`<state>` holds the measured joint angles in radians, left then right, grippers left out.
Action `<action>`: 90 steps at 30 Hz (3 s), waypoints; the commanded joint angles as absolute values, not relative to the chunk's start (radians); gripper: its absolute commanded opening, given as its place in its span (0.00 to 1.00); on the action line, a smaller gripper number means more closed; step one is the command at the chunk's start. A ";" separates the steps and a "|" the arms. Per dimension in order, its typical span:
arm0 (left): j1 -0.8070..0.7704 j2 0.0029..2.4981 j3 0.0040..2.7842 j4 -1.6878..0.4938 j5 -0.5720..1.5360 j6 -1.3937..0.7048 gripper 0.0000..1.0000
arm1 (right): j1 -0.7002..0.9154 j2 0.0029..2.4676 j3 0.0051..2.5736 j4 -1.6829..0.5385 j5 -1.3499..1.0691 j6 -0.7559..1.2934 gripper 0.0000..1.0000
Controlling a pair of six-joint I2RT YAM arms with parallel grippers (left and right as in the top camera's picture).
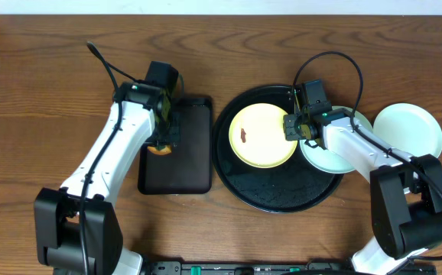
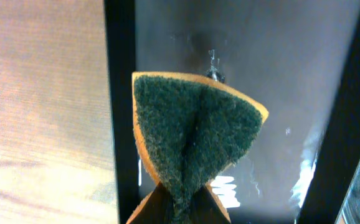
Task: Clean dirty plates on tray and stack at the side
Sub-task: 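Lift the sponge with the left gripper above the small tray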
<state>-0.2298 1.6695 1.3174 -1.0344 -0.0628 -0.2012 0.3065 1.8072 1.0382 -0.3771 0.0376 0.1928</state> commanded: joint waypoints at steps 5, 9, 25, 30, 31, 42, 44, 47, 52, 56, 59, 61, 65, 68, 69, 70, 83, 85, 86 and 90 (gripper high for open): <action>-0.224 1.781 1.596 -1.256 -0.059 -0.188 0.07 | 0.323 1.819 1.033 -0.374 0.040 0.182 0.11; -0.224 1.842 1.642 -1.292 -0.059 -0.188 0.07 | 0.323 1.819 1.033 -0.374 0.040 0.182 0.11; -0.224 1.868 1.642 -1.197 -0.063 -0.183 0.07 | 0.323 1.819 1.033 -0.373 0.040 0.182 0.12; -0.226 1.857 1.642 -1.137 -0.048 -0.184 0.07 | 0.323 1.819 1.033 -0.373 0.040 0.182 0.17; -0.226 1.851 1.642 -1.135 -0.049 -0.183 0.07 | 0.323 1.819 1.033 -0.373 0.040 0.182 0.17; -0.226 1.810 1.639 -1.166 -0.061 -0.184 0.07 | 0.323 1.819 1.033 -0.369 0.040 0.182 0.19; -0.226 1.810 1.639 -1.169 -0.060 -0.184 0.07 | 0.323 1.819 1.033 -0.369 0.040 0.182 0.19; -0.226 1.810 1.639 -1.169 -0.060 -0.184 0.08 | 0.323 1.819 1.033 -0.369 0.040 0.182 0.19; -0.226 1.810 1.639 -1.169 -0.060 -0.184 0.07 | 0.323 1.819 1.033 -0.370 0.040 0.182 0.19; -0.226 1.810 1.640 -1.169 -0.059 -0.184 0.07 | 0.323 1.819 1.033 -0.370 0.040 0.182 0.19; -0.226 1.810 1.669 -1.177 -0.031 -0.184 0.07 | 0.323 1.819 1.033 -0.369 0.040 0.182 0.20; -0.226 1.810 1.720 -1.204 -0.007 -0.184 0.07 | 0.323 1.819 1.033 -0.366 0.040 0.182 0.20; -0.237 1.810 1.830 -1.288 -0.007 -0.189 0.07 | 0.323 1.819 1.033 -0.368 0.040 0.182 0.20; -0.265 1.809 1.848 -1.306 0.033 -0.207 0.07 | 0.323 1.819 1.033 -0.367 0.040 0.182 0.20; -0.278 1.811 1.846 -1.304 0.063 -0.207 0.07 | 0.323 1.819 1.033 -0.367 0.040 0.182 0.20; -0.295 1.816 1.840 -1.294 0.087 -0.207 0.07 | 0.323 1.819 1.033 -0.366 0.040 0.182 0.20; -0.533 1.901 1.681 -0.955 0.101 -0.212 0.08 | 0.323 1.819 1.033 -0.367 0.040 0.181 0.20; -0.542 1.927 1.670 -0.928 0.101 -0.214 0.07 | 0.323 1.819 1.033 -0.367 0.040 0.181 0.20; -0.546 1.942 1.669 -0.924 0.101 -0.220 0.07 | 0.323 1.819 1.033 -0.367 0.040 0.181 0.20; -0.559 2.004 1.668 -0.896 0.101 -0.222 0.08 | 0.323 1.819 1.033 -0.366 0.040 0.182 0.20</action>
